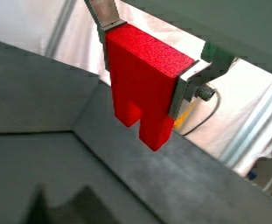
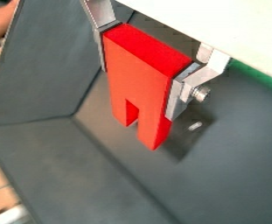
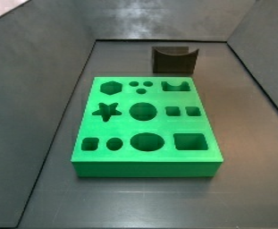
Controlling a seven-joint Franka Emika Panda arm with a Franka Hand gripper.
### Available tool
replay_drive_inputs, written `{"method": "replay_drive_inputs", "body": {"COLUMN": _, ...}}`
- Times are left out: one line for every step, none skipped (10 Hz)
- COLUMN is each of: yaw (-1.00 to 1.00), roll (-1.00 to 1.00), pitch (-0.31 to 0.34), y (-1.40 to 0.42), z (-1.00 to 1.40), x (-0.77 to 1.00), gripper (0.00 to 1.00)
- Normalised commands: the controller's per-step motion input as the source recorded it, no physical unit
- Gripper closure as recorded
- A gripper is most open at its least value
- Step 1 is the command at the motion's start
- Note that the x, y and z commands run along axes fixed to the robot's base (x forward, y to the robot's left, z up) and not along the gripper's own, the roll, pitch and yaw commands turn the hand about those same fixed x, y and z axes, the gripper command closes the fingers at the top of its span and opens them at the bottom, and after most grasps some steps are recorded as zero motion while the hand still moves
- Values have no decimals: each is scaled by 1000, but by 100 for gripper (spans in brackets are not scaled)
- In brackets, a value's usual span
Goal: Pick up the double-square object. Move up. Place the double-square object on the fixture. Regrasp the double-square object. Move to above the board. Insert the double-square object.
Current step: Move to above the board.
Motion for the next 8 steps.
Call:
{"method": "replay_drive_inputs", "body": {"yaw": -32, "roll": -1000, "pitch": -38, "y": -1000, "z": 399, "x": -662, "gripper": 100}}
{"method": "replay_drive_inputs", "body": {"yaw": -37, "roll": -1000, "pitch": -36, "y": -1000, "z": 407, "x": -669, "gripper": 100}}
{"method": "replay_drive_inputs", "body": {"yaw": -39, "roll": -1000, "pitch": -35, "y": -1000, "z": 406, "x": -671, "gripper": 100}}
{"method": "replay_drive_inputs", "body": {"yaw": -42, "roll": -1000, "pitch": -36, "y": -1000, "z": 413, "x": -704, "gripper": 100}}
{"method": "replay_drive_inputs", "body": {"yaw": -44, "roll": -1000, "pitch": -39, "y": -1000, "z": 415, "x": -714, "gripper": 100}}
{"method": "replay_drive_inputs", "body": {"yaw": -44, "roll": -1000, "pitch": -45, "y": -920, "z": 390, "x": -705, "gripper": 100}}
{"method": "replay_drive_inputs", "body": {"yaw": -48, "roll": -1000, "pitch": -45, "y": -636, "z": 269, "x": -510, "gripper": 100}}
{"method": "replay_drive_inputs", "body": {"yaw": -42, "roll": -1000, "pitch": -50, "y": -260, "z": 108, "x": -256, "gripper": 100}}
